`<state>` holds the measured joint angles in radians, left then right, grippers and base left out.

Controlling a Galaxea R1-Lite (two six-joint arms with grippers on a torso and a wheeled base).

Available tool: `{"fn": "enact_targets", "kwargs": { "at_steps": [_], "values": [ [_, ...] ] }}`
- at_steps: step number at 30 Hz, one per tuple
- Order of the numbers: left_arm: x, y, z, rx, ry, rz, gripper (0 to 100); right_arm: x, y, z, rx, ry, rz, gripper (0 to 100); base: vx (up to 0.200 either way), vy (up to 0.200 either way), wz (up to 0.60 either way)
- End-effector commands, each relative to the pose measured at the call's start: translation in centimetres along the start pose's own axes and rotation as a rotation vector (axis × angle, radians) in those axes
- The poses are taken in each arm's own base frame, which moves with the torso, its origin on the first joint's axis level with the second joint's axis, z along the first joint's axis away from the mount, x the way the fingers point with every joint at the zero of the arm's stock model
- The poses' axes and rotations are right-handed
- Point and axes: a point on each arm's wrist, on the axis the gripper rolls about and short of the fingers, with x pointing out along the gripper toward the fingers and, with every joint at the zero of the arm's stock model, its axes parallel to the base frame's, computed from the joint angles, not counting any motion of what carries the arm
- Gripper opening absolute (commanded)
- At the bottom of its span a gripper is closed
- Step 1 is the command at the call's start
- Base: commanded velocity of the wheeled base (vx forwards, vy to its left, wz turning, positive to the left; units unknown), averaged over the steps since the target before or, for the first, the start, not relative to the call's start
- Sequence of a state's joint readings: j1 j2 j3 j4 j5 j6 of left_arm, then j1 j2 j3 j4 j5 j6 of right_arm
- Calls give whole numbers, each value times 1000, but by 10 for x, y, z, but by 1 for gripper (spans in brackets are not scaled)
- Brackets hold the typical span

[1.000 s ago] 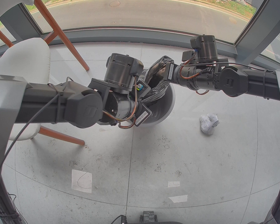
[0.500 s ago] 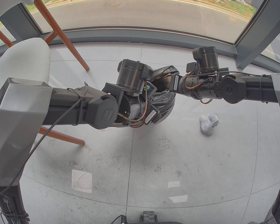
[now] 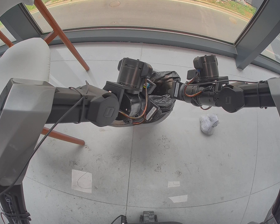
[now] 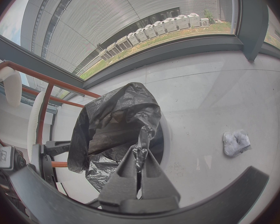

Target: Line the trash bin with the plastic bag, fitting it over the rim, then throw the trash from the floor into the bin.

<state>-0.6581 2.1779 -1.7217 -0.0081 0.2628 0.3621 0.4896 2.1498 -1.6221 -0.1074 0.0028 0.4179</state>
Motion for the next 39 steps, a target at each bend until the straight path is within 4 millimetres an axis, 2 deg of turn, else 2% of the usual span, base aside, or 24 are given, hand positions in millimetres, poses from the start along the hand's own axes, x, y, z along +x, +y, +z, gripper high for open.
{"fn": "enact_targets", "kwargs": {
  "at_steps": [1,6,14,25,26,35,39],
  "values": [
    [-3,4,2,-3,-4,2,100,0,0,-1,-1,3,-1,0,0,0,0],
    [-15,13,6,-5,7,-10,100,0,-2,-3,-3,11,-6,0,0,0,0],
    [-10,37,-4,-29,20,-3,100,0,-7,-3,-2,13,-16,0,0,0,0],
    [-2,31,-14,-13,50,-16,100,-1,-5,-2,-4,8,-13,0,0,0,0],
    [0,31,-15,-13,52,-15,0,-1,-5,-1,-4,8,-13,0,0,0,0],
    [-2,33,-12,-29,36,-20,0,-2,-24,5,-15,-4,-48,0,0,0,0],
    [-4,40,0,-58,-7,-15,0,-6,-28,8,-59,12,-8,0,0,0,0]
  ]
}}
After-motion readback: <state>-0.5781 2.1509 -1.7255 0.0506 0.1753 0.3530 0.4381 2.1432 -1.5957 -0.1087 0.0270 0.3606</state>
